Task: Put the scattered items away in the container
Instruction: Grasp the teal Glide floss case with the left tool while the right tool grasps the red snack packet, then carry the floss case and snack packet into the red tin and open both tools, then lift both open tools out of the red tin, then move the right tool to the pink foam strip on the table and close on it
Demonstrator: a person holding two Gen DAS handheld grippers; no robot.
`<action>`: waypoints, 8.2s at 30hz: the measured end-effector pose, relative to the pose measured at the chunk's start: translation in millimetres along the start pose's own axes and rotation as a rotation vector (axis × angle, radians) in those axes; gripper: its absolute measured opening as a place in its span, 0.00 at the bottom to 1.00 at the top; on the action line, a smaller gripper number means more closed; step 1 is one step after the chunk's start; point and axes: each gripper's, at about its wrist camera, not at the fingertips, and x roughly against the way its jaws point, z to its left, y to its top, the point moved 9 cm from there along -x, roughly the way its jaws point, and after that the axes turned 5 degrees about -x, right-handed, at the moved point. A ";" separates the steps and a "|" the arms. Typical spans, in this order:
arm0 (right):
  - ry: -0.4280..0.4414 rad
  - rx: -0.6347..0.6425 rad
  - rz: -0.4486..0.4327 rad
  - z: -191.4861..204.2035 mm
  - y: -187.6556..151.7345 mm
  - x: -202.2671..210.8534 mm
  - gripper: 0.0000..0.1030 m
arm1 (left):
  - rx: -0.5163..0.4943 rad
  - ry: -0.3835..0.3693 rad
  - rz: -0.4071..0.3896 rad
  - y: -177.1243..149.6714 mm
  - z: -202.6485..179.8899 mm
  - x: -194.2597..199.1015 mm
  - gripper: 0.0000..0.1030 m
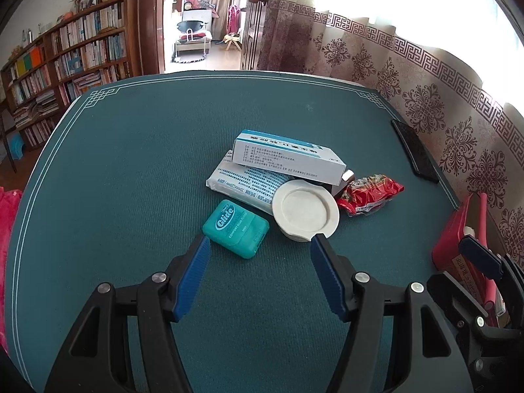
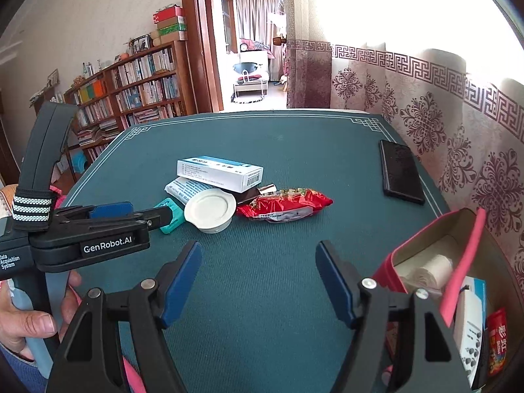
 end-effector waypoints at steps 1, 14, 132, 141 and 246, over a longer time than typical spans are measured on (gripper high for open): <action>-0.011 0.002 0.007 0.4 0.5 -6.4 0.75 | 0.006 0.004 0.008 -0.8 3.8 -3.7 0.65; -0.043 -0.050 0.081 -13.7 4.1 -54.0 0.76 | 0.102 -0.030 0.091 -12.7 34.5 -38.3 0.65; -0.082 -0.222 0.177 -176.3 -13.6 48.2 0.37 | -0.176 -0.171 -0.090 13.4 -74.0 44.2 0.58; -0.022 -0.185 0.340 -172.1 -33.7 13.7 0.35 | -0.202 -0.193 -0.088 10.7 -96.5 50.4 0.58; 0.408 0.191 0.285 127.6 -110.2 3.9 0.56 | 0.135 -0.033 -0.058 -41.1 69.3 73.3 0.67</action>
